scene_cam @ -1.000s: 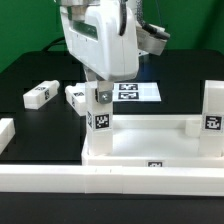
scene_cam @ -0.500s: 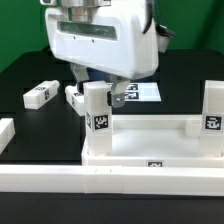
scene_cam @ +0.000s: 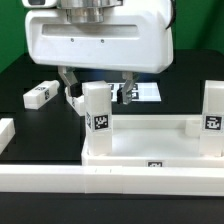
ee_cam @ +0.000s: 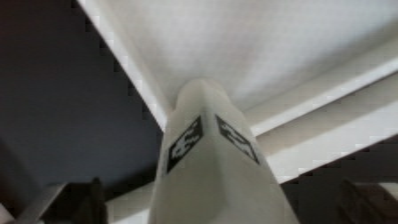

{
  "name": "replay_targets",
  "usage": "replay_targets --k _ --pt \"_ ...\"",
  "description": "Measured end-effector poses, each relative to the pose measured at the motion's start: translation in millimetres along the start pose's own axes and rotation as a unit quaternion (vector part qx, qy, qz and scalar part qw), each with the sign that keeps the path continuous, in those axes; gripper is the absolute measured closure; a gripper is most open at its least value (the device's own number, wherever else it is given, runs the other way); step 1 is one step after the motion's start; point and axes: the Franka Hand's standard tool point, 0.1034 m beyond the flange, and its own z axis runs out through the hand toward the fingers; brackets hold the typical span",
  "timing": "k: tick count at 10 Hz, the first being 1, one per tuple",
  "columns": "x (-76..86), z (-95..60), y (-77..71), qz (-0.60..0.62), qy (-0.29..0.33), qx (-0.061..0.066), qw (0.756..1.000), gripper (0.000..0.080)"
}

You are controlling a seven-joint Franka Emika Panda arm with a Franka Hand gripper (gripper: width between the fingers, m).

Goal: Assemble desk

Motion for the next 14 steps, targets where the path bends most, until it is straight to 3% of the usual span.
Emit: replay_targets --k 3,6,8,9,10,11,12,14 --pt "1.7 -0.2 0.5 -0.162 0.000 -0.007 0.987 0.0151" --pt "3.8 -1.7 -0.6 -0.264 0.000 -0.027 0.964 0.0151" --pt "4.9 -1.9 0.9 -0.315 0.001 -0.031 0.949 0.0151" --pt "5.0 -1.8 1.5 -0.317 0.000 -0.031 0.948 0.0191" --pt "4.8 -1.5 1.4 -0.317 0.000 -0.031 0.948 0.0327" --pt "4.8 -1.4 1.5 -0.317 0.000 -0.031 0.948 0.0327" --pt "4.6 -1.2 1.1 -0.313 0.000 -0.030 0.949 0.0497" --pt "4.7 -1.5 1.2 -0.307 0.001 -0.030 0.951 0.0509"
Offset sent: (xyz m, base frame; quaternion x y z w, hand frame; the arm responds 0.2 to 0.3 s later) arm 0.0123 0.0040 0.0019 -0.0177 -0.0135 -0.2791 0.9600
